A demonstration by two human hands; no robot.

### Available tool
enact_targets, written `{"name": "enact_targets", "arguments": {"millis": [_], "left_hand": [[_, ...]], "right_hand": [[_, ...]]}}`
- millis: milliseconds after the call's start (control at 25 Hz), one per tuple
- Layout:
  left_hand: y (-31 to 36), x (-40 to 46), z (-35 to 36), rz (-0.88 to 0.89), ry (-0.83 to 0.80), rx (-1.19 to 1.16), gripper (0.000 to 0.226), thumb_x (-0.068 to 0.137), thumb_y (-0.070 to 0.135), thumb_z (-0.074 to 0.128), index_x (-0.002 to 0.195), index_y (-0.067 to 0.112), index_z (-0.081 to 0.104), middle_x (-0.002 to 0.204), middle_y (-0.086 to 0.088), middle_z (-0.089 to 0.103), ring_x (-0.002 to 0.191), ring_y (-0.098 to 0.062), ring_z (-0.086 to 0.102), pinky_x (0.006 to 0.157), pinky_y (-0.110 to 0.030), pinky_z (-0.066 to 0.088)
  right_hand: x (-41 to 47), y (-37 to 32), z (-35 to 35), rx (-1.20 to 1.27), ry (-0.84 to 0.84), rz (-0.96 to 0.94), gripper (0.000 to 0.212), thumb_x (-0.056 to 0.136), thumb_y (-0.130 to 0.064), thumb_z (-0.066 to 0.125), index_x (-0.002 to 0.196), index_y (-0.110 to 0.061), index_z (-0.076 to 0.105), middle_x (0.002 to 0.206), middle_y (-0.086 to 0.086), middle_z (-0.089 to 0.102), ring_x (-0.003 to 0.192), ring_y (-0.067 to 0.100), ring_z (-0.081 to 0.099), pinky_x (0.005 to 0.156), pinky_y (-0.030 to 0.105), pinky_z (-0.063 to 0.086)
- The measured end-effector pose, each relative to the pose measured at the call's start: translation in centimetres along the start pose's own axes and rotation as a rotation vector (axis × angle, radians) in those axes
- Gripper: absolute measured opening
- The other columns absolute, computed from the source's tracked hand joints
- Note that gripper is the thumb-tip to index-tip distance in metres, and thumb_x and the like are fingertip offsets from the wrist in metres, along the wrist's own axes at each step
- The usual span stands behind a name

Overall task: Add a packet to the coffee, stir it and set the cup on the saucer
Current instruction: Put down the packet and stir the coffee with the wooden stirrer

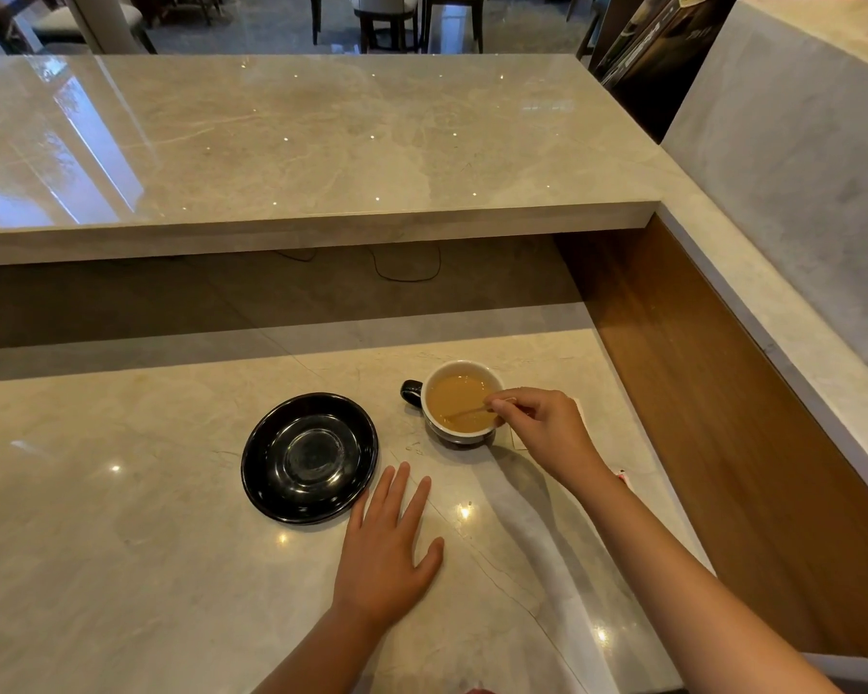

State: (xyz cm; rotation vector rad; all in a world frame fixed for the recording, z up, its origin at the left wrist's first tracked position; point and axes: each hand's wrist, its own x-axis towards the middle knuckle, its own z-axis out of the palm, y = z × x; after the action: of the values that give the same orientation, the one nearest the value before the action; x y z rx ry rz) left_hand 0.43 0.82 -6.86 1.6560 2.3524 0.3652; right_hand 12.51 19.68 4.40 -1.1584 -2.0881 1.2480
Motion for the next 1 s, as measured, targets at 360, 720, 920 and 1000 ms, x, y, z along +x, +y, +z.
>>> {"name": "enact_targets", "arguments": {"millis": [360,720,920,1000], "left_hand": [[0.1,-0.1,0.0,-0.003,-0.005,0.006,0.066,0.087,0.060,0.024,0.142,0.041,-0.008,0.154,0.005,-0.010,0.138,-0.010,-0.020,0.113,-0.041,-0.004],[0.0,0.0,0.1,-0.003,0.004,-0.009,0.066,0.087,0.061,0.024,0.142,0.041,-0.006,0.154,0.006,-0.008,0.138,-0.010,-0.019,0.112,-0.040,-0.003],[0.0,-0.1,0.2,-0.003,0.001,0.002,0.065,0.087,0.062,0.023,0.140,0.043,-0.010,0.154,0.007,-0.008,0.137,-0.009,-0.020,0.112,-0.039,-0.004],[0.0,0.0,0.2,-0.003,0.005,0.004,0.065,0.087,0.061,0.024,0.141,0.042,-0.007,0.155,0.006,-0.006,0.138,-0.010,-0.018,0.112,-0.040,-0.003]], "right_hand": [[0.3,0.2,-1.5,-0.496,0.057,-0.320,0.017,0.088,-0.019,0.057,0.100,-0.013,0.068,0.098,0.007,0.072,0.090,0.023,0.063,0.072,0.031,0.049],[0.9,-0.6,-2.2,-0.161,-0.087,0.073,0.016,0.085,-0.023,0.061,0.093,-0.015,0.073,0.090,0.008,0.074,0.071,0.008,0.063,0.065,0.020,0.049],[0.6,0.1,-0.6,0.094,0.024,0.125,0.012,0.084,-0.015,0.062,0.088,-0.015,0.074,0.080,0.010,0.073,0.067,0.007,0.064,0.066,0.023,0.050],[0.7,0.2,0.0,0.154,0.075,0.121,0.013,0.085,-0.012,0.061,0.089,-0.014,0.073,0.079,0.010,0.072,0.070,0.013,0.064,0.066,0.025,0.053]]}}
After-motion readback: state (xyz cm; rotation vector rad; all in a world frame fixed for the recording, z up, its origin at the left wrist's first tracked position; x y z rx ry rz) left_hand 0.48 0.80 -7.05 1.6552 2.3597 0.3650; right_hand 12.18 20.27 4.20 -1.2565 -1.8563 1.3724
